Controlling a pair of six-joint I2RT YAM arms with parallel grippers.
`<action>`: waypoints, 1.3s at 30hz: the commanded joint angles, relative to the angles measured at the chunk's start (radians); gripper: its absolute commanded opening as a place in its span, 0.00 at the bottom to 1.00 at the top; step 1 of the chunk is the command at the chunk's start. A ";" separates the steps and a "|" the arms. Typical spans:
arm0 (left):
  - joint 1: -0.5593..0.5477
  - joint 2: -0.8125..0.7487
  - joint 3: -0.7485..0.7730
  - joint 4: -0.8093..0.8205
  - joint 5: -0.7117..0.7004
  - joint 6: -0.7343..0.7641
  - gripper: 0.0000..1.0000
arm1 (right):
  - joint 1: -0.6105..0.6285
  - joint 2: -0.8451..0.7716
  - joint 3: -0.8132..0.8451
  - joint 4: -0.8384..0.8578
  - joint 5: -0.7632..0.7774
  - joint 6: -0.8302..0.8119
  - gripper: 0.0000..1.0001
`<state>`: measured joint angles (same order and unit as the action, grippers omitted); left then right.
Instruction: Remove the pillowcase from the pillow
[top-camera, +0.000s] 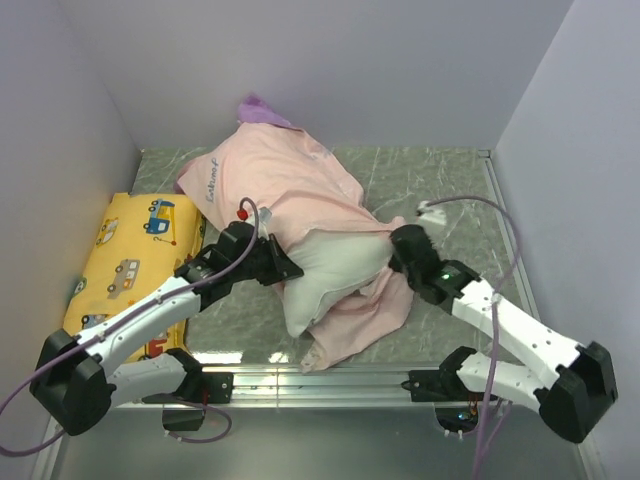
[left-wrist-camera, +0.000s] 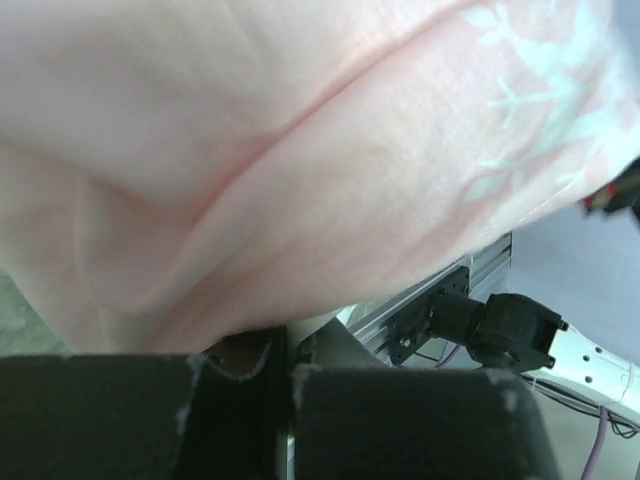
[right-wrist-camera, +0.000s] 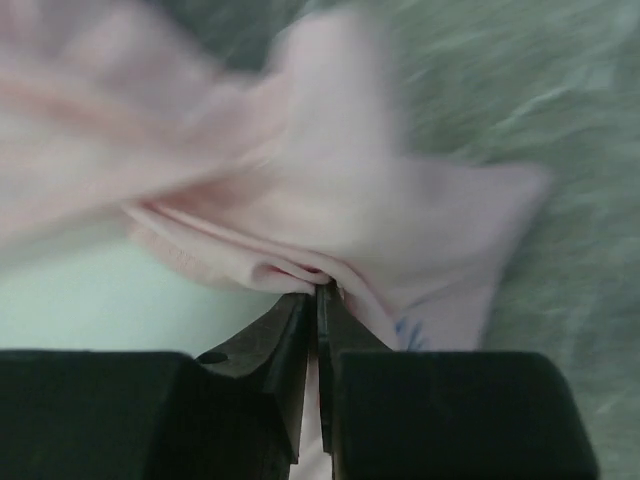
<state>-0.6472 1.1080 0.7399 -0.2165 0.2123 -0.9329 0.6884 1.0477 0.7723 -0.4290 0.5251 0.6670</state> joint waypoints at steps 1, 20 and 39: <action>0.011 -0.091 0.027 -0.093 -0.028 0.013 0.00 | -0.188 -0.089 -0.044 0.030 0.023 -0.061 0.11; 0.009 -0.223 0.110 -0.156 0.122 0.060 0.00 | -0.418 0.446 0.118 0.529 -0.810 -0.129 0.12; -0.006 -0.188 0.354 -0.091 0.337 -0.003 0.00 | -0.415 0.715 0.740 0.285 -0.758 -0.135 0.15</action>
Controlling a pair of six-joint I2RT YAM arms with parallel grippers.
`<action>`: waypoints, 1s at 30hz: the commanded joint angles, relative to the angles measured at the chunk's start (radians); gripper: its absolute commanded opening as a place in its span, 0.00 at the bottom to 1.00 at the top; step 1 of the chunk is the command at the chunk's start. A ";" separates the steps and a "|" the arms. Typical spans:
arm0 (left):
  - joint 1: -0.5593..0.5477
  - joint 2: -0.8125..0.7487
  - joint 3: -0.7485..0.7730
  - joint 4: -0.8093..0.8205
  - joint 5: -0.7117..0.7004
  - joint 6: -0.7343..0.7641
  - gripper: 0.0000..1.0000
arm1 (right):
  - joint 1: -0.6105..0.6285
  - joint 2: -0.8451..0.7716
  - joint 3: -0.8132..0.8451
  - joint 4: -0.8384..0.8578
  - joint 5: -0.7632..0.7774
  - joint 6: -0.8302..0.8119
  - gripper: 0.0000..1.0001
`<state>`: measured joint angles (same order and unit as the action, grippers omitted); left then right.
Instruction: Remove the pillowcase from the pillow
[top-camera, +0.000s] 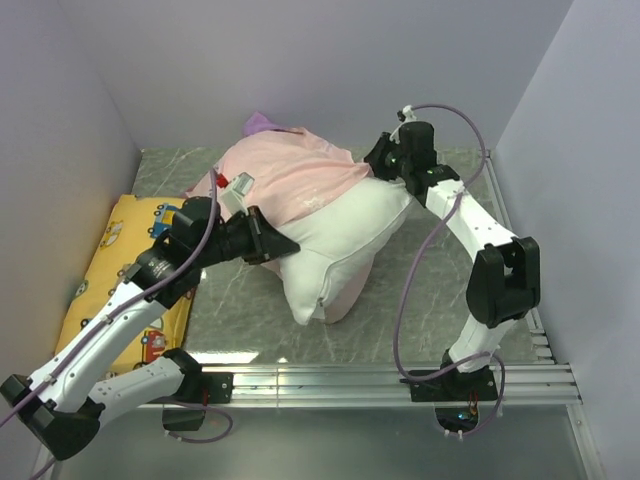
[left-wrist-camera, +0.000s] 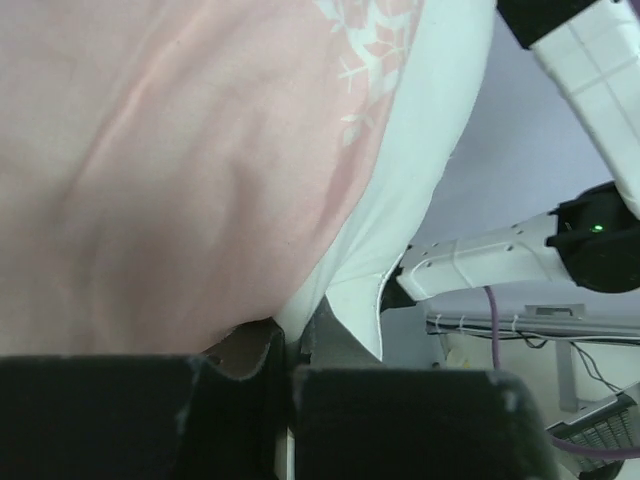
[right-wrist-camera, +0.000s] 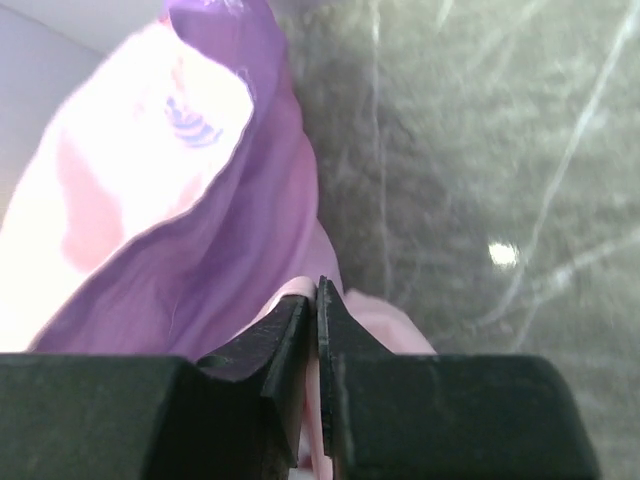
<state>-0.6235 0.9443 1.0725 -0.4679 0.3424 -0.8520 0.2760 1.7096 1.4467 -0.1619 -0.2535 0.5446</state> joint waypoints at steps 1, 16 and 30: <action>-0.041 -0.018 -0.024 0.188 0.201 -0.097 0.00 | 0.000 0.086 0.073 0.018 0.008 -0.014 0.16; -0.297 0.445 -0.166 0.610 0.049 -0.151 0.00 | -0.061 0.174 0.349 -0.379 0.166 -0.066 0.71; -0.317 0.823 0.119 0.637 0.079 -0.137 0.14 | -0.067 -0.217 0.135 -0.384 0.115 0.000 0.82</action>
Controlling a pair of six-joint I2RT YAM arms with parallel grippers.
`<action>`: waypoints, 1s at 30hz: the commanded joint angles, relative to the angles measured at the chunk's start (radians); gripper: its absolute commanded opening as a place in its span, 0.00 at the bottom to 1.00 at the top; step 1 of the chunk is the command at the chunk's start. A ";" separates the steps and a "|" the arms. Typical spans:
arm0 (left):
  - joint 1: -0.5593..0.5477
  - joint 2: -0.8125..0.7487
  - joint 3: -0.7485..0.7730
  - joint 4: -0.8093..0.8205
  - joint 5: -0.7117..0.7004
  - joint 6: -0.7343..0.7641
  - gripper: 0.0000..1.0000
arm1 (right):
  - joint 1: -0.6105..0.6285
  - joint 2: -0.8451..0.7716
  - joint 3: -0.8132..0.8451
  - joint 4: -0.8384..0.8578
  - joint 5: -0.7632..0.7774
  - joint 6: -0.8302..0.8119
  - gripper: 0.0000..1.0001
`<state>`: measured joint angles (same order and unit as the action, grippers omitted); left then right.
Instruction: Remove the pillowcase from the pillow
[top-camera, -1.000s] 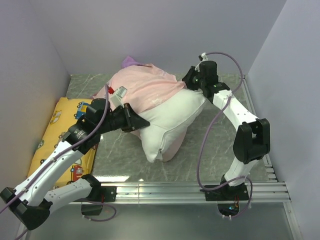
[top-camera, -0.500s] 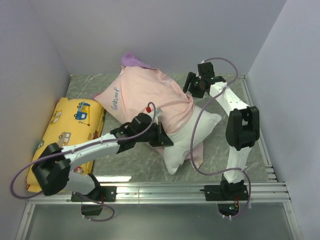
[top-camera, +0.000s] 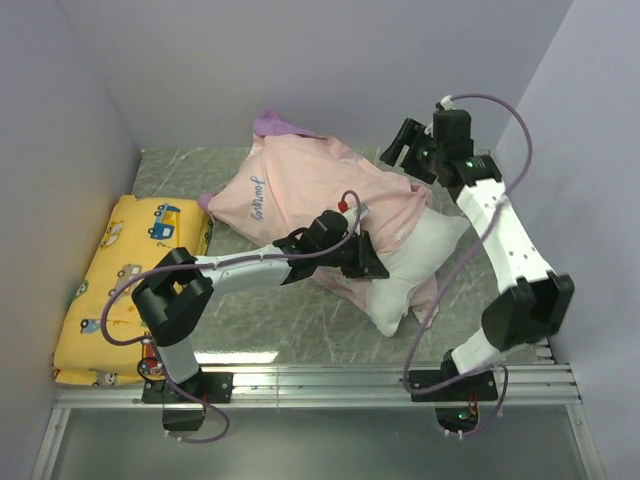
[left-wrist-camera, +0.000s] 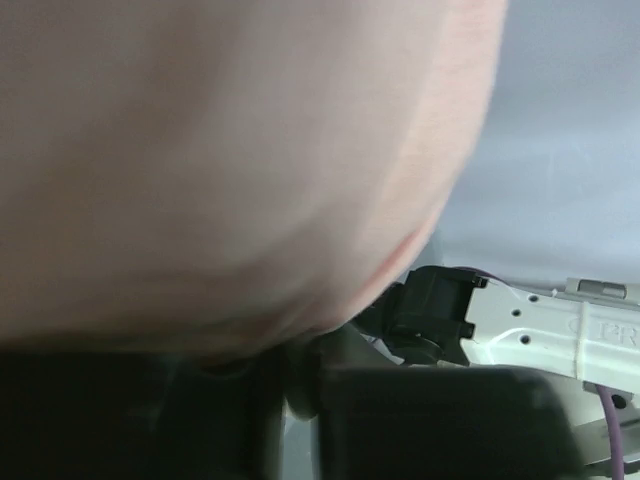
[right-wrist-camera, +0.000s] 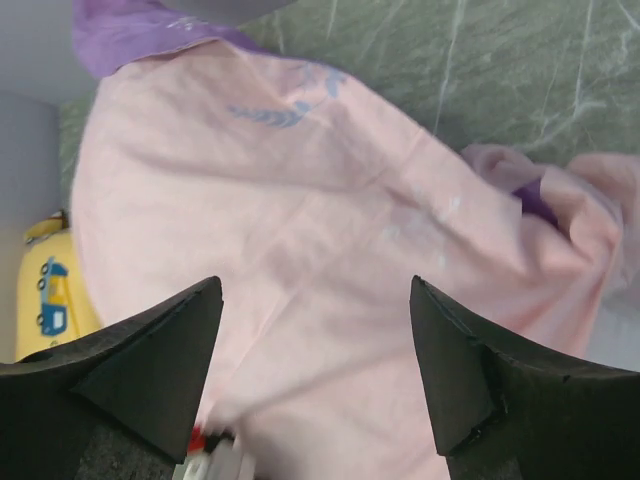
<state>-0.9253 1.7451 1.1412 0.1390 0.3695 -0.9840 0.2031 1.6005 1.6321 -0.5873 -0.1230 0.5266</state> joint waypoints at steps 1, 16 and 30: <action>-0.014 0.025 0.060 0.031 0.051 -0.002 0.26 | 0.005 -0.141 -0.108 0.053 -0.020 0.022 0.83; 0.082 -0.180 0.127 -0.125 -0.136 0.061 0.75 | 0.139 -0.787 -0.727 0.138 0.141 0.036 0.83; 0.193 -0.432 0.002 -0.470 -0.635 0.146 0.81 | 0.455 -0.742 -0.960 0.182 0.519 0.081 0.85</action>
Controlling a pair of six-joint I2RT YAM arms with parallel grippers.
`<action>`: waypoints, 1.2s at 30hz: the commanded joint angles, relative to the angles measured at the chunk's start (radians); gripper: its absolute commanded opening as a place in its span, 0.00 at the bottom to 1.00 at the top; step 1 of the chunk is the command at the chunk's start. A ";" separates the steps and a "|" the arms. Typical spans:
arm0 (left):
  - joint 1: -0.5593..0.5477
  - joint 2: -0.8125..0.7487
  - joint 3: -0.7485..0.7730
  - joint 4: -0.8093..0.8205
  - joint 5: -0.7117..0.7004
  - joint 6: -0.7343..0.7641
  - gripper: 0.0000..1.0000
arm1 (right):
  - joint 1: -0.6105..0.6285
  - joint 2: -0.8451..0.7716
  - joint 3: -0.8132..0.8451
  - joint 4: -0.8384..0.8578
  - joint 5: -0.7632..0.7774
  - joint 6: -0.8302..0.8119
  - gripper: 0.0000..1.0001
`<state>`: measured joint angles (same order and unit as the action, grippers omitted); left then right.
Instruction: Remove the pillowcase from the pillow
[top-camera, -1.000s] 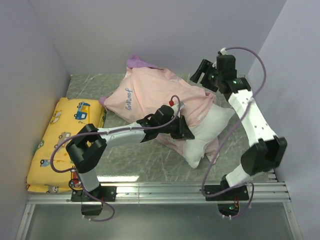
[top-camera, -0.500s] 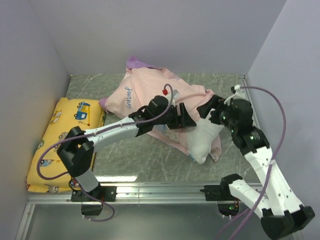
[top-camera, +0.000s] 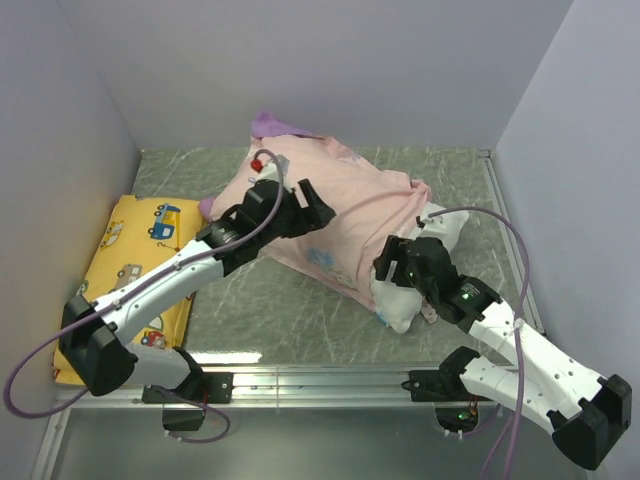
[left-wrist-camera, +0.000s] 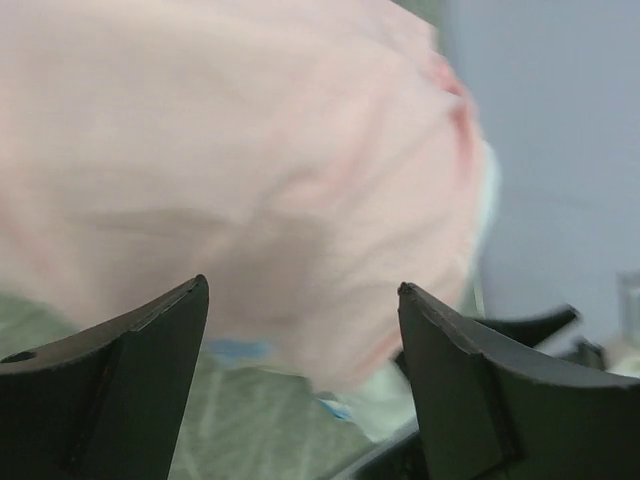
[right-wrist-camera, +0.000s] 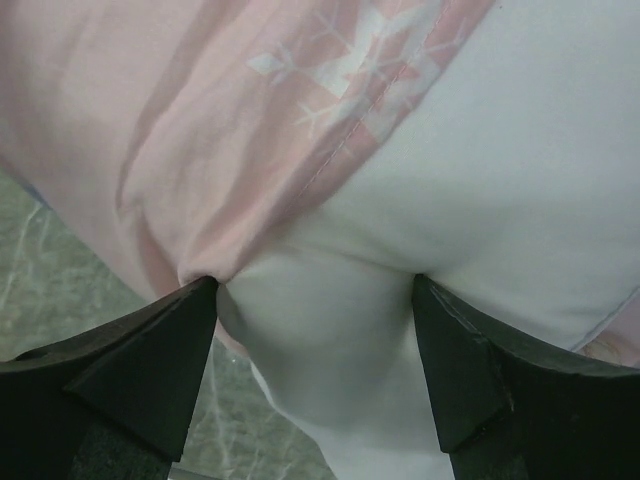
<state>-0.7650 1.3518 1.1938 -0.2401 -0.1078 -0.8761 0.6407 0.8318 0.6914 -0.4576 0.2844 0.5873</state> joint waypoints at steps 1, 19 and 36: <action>0.065 -0.052 -0.069 -0.082 -0.148 0.042 0.82 | 0.017 0.036 -0.023 0.054 0.124 0.026 0.84; 0.205 0.112 -0.106 0.078 -0.079 0.058 0.46 | 0.025 -0.080 -0.036 0.014 0.113 -0.004 0.80; 0.277 0.156 0.016 0.016 -0.061 0.084 0.01 | 0.019 0.070 -0.021 0.047 0.116 -0.018 0.68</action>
<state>-0.5205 1.5032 1.1358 -0.2489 -0.1715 -0.8227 0.6632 0.8394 0.6258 -0.4385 0.3580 0.5751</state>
